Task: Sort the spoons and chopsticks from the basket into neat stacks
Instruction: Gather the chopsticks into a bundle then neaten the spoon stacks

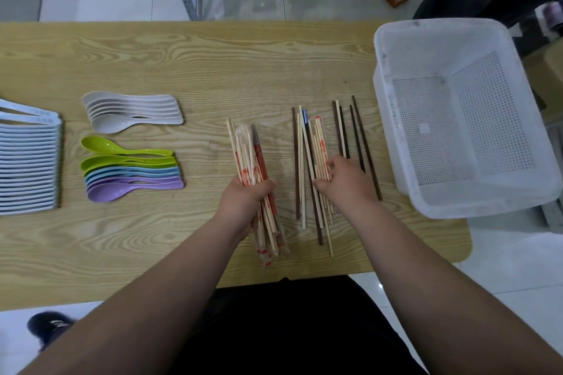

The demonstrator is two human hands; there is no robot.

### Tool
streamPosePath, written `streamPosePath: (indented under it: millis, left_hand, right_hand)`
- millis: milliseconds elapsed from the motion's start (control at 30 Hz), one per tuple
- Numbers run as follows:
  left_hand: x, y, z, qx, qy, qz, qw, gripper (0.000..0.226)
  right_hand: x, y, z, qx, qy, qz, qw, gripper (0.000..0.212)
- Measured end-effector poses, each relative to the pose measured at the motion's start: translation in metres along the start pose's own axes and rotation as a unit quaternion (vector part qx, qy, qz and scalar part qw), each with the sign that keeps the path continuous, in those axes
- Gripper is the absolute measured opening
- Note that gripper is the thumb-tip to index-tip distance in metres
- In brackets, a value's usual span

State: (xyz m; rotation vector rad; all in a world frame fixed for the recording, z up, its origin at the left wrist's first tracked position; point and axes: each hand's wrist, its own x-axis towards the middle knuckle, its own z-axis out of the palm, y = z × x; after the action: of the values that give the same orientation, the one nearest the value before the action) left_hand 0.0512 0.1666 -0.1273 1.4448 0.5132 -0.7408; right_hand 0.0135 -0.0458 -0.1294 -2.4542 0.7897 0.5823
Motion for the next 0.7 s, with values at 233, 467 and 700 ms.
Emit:
streamPosePath:
  millis: [233, 467, 700]
  left_hand:
    - [-0.003, -0.002, -0.005, -0.007, -0.001, -0.003, 1.000, 0.017]
    - [-0.006, 0.003, -0.004, -0.010, -0.002, 0.001, 1.000, 0.017]
    - [-0.006, 0.001, -0.007, -0.009, -0.009, 0.005, 1.000, 0.017]
  right_hand:
    - [0.001, 0.004, 0.002, 0.044, 0.007, 0.010, 0.999, 0.051]
    - [0.007, -0.005, 0.005, 0.016, 0.000, 0.057, 0.998, 0.034]
    - [0.005, -0.016, 0.009, 0.022, -0.012, 0.092, 0.995, 0.026]
